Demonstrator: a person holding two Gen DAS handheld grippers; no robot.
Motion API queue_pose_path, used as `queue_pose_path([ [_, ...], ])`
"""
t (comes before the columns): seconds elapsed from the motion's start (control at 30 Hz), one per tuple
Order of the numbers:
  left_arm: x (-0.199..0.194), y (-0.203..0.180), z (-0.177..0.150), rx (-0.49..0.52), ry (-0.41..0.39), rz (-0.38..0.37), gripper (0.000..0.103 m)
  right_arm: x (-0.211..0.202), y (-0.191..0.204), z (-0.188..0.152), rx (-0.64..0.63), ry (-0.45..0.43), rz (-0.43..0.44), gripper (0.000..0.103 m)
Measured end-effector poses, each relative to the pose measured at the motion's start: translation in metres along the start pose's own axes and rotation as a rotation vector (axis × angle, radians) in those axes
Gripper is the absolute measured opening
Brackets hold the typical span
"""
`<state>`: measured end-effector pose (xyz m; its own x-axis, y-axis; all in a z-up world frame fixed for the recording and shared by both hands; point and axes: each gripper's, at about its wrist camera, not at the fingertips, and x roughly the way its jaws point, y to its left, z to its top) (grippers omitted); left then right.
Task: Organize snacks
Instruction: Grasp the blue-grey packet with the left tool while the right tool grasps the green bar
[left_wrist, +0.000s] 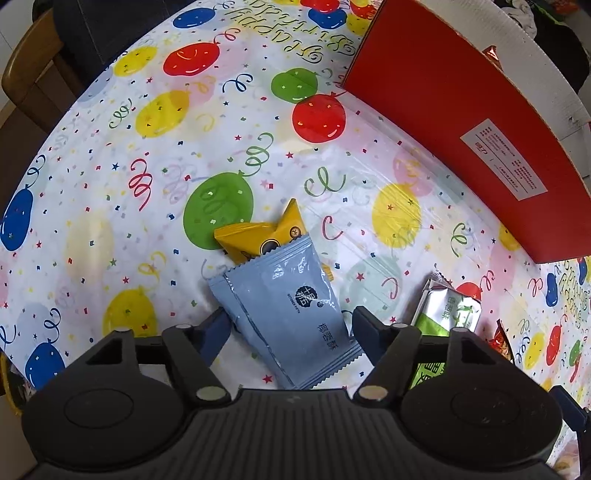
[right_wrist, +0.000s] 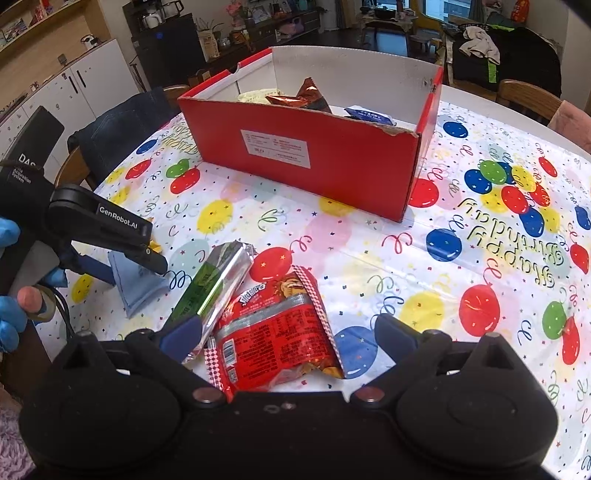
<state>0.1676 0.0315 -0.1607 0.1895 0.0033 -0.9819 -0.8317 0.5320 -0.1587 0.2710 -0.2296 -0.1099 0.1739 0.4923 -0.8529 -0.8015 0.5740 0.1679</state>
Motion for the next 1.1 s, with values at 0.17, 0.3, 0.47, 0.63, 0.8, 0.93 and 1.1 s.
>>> queue_pose_path([
  [0.17, -0.003, 0.0, -0.002, 0.02, -0.008, 0.006, 0.06, 0.002, 0.004, 0.001, -0.008, 0.003, -0.001, 0.1],
  [0.3, -0.005, 0.001, -0.002, 0.042, -0.01, 0.004, 0.052, 0.002, 0.01, 0.003, -0.02, -0.001, -0.011, 0.1],
  [0.47, -0.006, 0.004, -0.003, 0.076, -0.011, -0.012, 0.048, 0.002, 0.021, 0.005, -0.028, -0.004, -0.02, 0.1],
  [0.63, -0.008, 0.013, -0.002, 0.111, -0.012, -0.025, 0.048, 0.006, 0.037, 0.005, -0.036, 0.003, -0.048, 0.098],
  [0.8, -0.017, 0.022, 0.001, 0.168, -0.032, -0.045, 0.048, 0.014, 0.062, 0.003, -0.068, 0.013, -0.084, 0.097],
  [0.93, -0.025, 0.027, 0.003, 0.231, -0.06, -0.064, 0.048, 0.024, 0.087, 0.002, -0.109, 0.019, -0.121, 0.093],
  [1.1, -0.033, 0.035, 0.007, 0.312, -0.073, -0.1, 0.048, 0.042, 0.116, 0.002, -0.163, 0.011, -0.212, 0.08],
])
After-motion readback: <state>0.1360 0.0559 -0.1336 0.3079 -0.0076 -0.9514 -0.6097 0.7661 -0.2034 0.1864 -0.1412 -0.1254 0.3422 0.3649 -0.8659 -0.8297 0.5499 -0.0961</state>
